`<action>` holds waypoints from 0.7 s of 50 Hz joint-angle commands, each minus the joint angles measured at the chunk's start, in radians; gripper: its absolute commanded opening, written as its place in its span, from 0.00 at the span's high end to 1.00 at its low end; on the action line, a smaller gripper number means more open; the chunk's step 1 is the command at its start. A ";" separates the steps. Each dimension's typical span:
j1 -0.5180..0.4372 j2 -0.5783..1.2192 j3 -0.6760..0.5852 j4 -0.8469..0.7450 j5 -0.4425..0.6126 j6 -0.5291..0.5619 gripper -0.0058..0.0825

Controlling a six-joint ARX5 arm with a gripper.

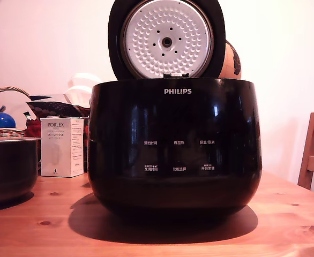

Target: Pick up the metallic pot next to the rice cooker

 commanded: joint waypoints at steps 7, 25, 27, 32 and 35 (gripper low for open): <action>0.004 0.112 -0.003 -0.030 -0.008 0.000 0.28; 0.021 0.269 -0.003 0.050 -0.010 0.005 0.29; 0.022 0.283 -0.003 0.050 -0.010 0.005 0.31; 0.022 0.306 -0.003 0.050 -0.010 0.005 0.47; 0.022 0.311 -0.003 0.050 -0.010 0.006 0.61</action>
